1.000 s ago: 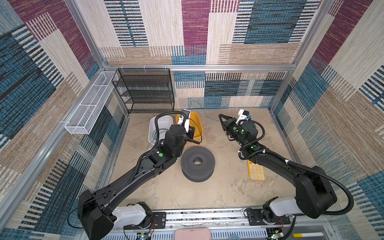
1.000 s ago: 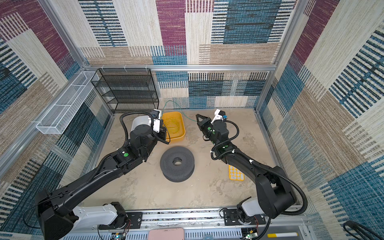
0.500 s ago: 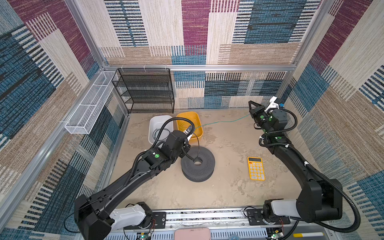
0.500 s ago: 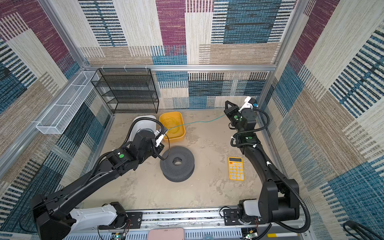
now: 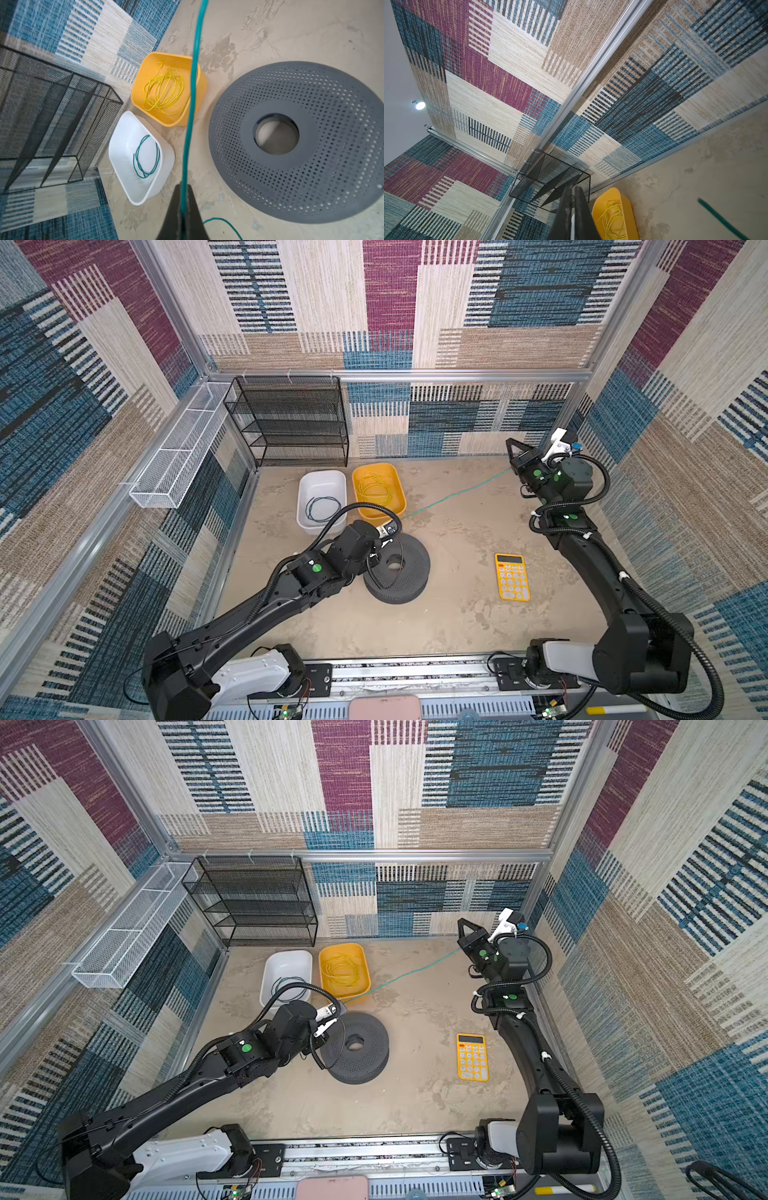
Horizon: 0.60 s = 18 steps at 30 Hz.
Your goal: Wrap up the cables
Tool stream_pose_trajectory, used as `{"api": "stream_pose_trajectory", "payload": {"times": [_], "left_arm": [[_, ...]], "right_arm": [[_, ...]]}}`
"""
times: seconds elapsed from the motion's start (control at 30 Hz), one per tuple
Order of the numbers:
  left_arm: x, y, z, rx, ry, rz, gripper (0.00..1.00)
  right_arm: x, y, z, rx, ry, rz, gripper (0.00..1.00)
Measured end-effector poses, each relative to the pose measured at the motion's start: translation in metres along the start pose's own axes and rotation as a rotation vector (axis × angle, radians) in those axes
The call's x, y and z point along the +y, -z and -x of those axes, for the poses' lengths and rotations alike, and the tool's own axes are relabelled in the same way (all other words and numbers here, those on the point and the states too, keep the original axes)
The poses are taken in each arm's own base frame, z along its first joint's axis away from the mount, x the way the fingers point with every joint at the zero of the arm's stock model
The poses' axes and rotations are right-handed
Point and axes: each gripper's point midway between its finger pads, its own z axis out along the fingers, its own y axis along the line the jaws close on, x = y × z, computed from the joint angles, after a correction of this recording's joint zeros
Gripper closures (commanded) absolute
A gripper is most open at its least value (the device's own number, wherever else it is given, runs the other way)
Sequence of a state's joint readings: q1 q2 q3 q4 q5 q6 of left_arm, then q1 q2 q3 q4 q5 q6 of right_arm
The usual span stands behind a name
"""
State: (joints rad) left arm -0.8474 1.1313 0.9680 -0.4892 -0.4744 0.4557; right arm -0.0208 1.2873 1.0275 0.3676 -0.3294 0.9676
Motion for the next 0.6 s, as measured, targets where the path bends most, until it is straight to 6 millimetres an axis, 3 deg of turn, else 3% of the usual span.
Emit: {"api": "stream_pose_trajectory", "payload": {"times": [0.17, 0.57, 0.6], "left_arm": [[-0.013, -0.005, -0.003, 0.009, -0.049, -0.001, 1.00], [-0.014, -0.021, -0.017, 0.110, -0.100, 0.052, 1.00], [-0.013, -0.022, -0.019, 0.126, -0.104, 0.060, 0.93]], "right_arm": [[-0.001, 0.004, -0.001, 0.023, 0.000, -0.003, 1.00], [-0.017, 0.012, -0.020, 0.078, -0.024, -0.005, 1.00], [-0.018, 0.012, -0.023, 0.083, -0.025, -0.006, 1.00]]}}
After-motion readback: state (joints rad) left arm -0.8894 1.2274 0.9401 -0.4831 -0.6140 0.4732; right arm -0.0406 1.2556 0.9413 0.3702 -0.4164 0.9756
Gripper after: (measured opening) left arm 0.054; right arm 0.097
